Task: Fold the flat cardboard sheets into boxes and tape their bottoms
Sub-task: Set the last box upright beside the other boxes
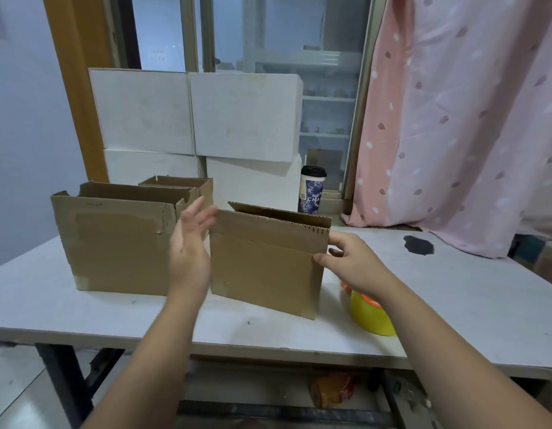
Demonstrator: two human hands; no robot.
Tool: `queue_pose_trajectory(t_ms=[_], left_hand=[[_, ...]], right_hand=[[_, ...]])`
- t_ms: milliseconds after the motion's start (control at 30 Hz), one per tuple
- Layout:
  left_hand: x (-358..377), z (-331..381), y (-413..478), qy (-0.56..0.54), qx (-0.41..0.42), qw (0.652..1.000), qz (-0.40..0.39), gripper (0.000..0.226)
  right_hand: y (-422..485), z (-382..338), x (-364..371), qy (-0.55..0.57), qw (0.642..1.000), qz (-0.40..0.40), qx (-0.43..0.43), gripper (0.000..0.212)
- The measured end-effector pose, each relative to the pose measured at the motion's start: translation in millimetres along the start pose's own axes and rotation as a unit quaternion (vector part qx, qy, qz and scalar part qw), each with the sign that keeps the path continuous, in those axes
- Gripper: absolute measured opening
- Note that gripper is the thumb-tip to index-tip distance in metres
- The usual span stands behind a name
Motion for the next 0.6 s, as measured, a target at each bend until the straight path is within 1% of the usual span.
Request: queue_pose_trajectory(t_ms=[33,67,100,167,200,267,300,367,400,467,500,533,567,600], left_hand=[[2.0,4.2,8.0,0.016,0.001,0.999,-0.028,0.06],[4.3,8.1,14.8,0.059,0.02,0.997,-0.048,0.06],[6.4,11.7,20.4,0.12,0.057,0.989,-0.063,0.057],[14.3,21.4,27.9,0.226,0.153,0.958,-0.091,0.048],[19.5,26.9,30.3,0.255,0.181,0.944,-0.106,0.046],[29.1,37.2,34.7,0.306,0.194,0.922,-0.134,0.043],[33.4,40.9,37.1,0.344,0.204,0.905,-0.147,0.038],[44.8,41.9,39.0,0.425,0.232,0.851,-0.205,0.026],[50.9,39.2,36.7,0.453,0.231,0.823,-0.254,0.023],[60.8,26.7,29.8,0.497,0.199,0.762,-0.365,0.03],[61.9,19.0,27.7,0.524,0.18,0.729,-0.402,0.034],[61.0,12.4,26.9,0.551,0.161,0.701,-0.423,0.039],[58.9,6.8,27.3,0.571,0.143,0.683,-0.433,0.044],[56.5,2.6,29.0,0.58,0.12,0.679,-0.433,0.047]], right_hand=[[1.0,-2.6,-1.7,-0.013,1.0,-0.016,-0.001,0.036],[2.1,-4.6,-2.8,-0.035,0.999,-0.032,-0.003,0.035],[3.2,-6.0,-3.4,-0.066,0.997,-0.046,-0.006,0.033],[6.8,-9.8,-4.6,-0.137,0.988,-0.065,-0.022,0.028],[8.8,-11.3,-4.1,-0.167,0.982,-0.077,-0.033,0.027],[10.9,-15.6,-0.6,-0.217,0.967,-0.118,-0.068,0.032],[12.0,-17.8,1.6,-0.241,0.957,-0.136,-0.087,0.038],[15.1,-21.2,4.3,-0.274,0.943,-0.152,-0.109,0.044],[16.7,-23.1,4.9,-0.284,0.939,-0.153,-0.115,0.043],[18.8,-24.3,6.1,-0.326,0.924,-0.154,-0.128,0.051],[19.1,-23.9,6.8,-0.352,0.913,-0.153,-0.136,0.055],[19.4,-23.7,7.4,-0.368,0.907,-0.146,-0.145,0.057],[18.9,-23.9,7.5,-0.373,0.905,-0.135,-0.151,0.059],[18.4,-23.7,7.6,-0.371,0.908,-0.125,-0.152,0.059]])
Point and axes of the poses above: each hand's wrist, its own y-axis towards the middle knuckle, its own x-axis out of the palm, z = x × y, the point moved 5 cm from there along y, towards the middle knuckle, and after that the axes turned 12 degrees about z, right-handed, at the moved point
